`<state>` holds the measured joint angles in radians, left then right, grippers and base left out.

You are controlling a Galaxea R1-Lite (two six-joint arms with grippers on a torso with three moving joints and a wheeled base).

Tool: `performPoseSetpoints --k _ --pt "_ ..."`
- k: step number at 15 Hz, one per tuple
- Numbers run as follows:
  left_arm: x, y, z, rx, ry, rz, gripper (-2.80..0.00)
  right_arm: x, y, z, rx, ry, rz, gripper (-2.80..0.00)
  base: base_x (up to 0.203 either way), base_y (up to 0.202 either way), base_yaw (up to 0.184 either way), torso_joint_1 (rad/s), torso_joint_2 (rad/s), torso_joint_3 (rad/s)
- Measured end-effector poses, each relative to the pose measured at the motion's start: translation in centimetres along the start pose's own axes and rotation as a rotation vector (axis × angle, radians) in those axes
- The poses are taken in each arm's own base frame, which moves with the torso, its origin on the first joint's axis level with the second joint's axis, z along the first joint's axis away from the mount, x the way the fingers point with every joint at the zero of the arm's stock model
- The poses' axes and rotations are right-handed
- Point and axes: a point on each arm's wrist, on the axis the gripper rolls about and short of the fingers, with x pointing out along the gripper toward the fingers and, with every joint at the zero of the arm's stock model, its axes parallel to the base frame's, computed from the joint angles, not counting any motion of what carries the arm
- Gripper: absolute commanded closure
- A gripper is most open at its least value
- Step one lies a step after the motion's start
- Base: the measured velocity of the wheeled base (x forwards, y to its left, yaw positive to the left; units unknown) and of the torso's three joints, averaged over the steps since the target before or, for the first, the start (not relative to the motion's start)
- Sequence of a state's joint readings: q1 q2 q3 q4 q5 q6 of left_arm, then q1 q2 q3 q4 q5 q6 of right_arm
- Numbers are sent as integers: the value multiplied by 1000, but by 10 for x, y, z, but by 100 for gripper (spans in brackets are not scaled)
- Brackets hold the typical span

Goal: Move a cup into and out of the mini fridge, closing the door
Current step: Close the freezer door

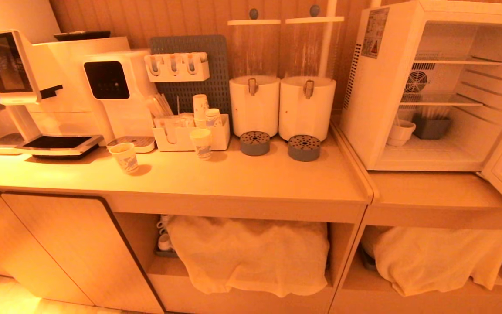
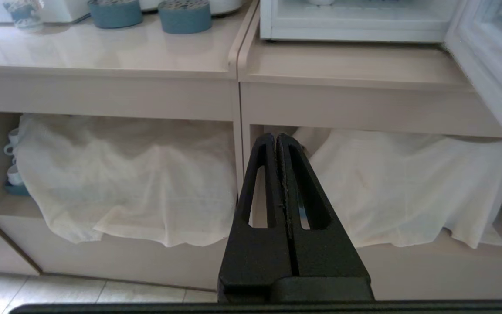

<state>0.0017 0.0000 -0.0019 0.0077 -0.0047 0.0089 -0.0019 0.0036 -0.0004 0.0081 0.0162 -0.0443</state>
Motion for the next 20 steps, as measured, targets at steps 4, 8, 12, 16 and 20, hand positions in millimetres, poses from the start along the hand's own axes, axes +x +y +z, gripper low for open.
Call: performPoseSetpoints --k 4,8,12,16,20 --pt "0 0 0 12 0 1 0 0 0 0 0 -1 0 0 0 0 0 0 0 0" --pt "0 0 0 12 0 0 0 0 0 0 0 1 1 0 2 -147 3 4 0 4" --pt "0 0 0 12 -2 0 0 0 0 0 0 3 0 0 0 -196 0 -1 2 3" --pt "0 0 0 12 -1 0 0 0 0 0 0 4 0 0 0 -194 0 1 1 3" --pt "0 0 0 10 -1 0 0 0 0 0 1 4 1 0 0 -192 0 -1 4 3"
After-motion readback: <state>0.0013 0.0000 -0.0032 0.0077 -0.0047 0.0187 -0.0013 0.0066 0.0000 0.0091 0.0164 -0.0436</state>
